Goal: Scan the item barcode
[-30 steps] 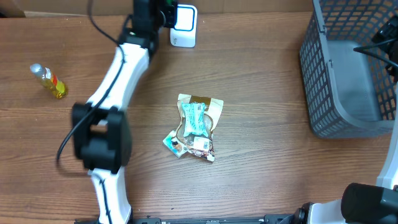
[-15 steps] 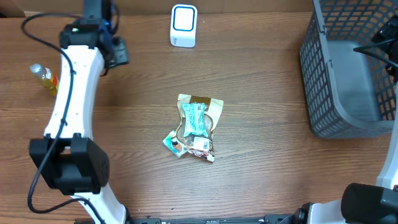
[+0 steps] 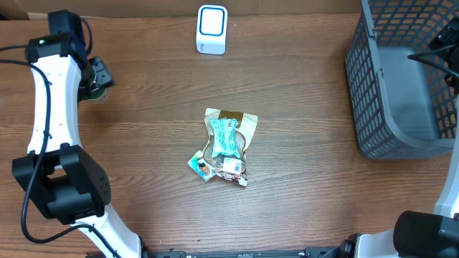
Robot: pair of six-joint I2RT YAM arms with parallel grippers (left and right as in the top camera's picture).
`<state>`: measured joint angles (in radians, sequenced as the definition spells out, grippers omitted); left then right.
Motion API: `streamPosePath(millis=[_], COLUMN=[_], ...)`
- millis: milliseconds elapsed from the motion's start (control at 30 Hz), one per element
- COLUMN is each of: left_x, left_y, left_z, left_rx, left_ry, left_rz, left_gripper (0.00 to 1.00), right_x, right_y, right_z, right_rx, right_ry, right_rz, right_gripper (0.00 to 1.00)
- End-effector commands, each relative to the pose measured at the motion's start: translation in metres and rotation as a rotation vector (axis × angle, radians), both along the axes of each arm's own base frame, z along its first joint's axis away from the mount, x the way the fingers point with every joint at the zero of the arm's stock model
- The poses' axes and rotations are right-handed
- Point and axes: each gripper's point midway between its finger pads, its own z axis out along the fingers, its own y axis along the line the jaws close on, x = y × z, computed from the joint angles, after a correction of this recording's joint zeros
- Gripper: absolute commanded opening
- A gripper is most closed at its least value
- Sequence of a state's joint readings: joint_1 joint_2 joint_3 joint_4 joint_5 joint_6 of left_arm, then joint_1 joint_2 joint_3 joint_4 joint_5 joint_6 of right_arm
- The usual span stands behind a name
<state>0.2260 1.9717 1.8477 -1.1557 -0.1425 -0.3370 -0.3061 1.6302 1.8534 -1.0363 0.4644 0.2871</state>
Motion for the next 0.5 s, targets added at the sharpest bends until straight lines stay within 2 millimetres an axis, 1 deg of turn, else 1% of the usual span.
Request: streamPosePath(millis=[0, 67, 200, 267, 333, 467], left_x=[0.004, 0.01, 0.011, 0.004, -0.005, -0.035], left_y=[0.009, 0.013, 0.012, 0.01, 0.01, 0.022], left_z=[-0.009, -0.014, -0.025, -0.032, -0.037, -0.041], left_rx=[0.012, 0.018, 0.014, 0.007, 0.004, 0.029], left_ry=[-0.015, -0.042, -0.042, -0.015, 0.025, 0.123], left_rz=[-0.009, -0.007, -0.008, -0.004, 0.001, 0.11], left_gripper=[0.16, 0.18, 0.15, 0.12, 0.04, 0.04], right_x=[-0.001, -0.001, -0.001, -0.001, -0.001, -0.001], right_y=[-0.002, -0.002, -0.002, -0.002, -0.002, -0.002], right_z=[0.004, 0.004, 0.004, 0.004, 0.004, 0.004], right_rx=[-0.014, -0.014, -0.014, -0.014, -0.014, -0.014], right_ry=[-0.005, -0.005, -0.005, -0.005, -0.005, -0.005], right_rz=[-0.007, -0.007, -0.007, -0.007, -0.007, -0.008], right_gripper=[1.0, 1.0, 1.0, 1.0, 1.0, 1.0])
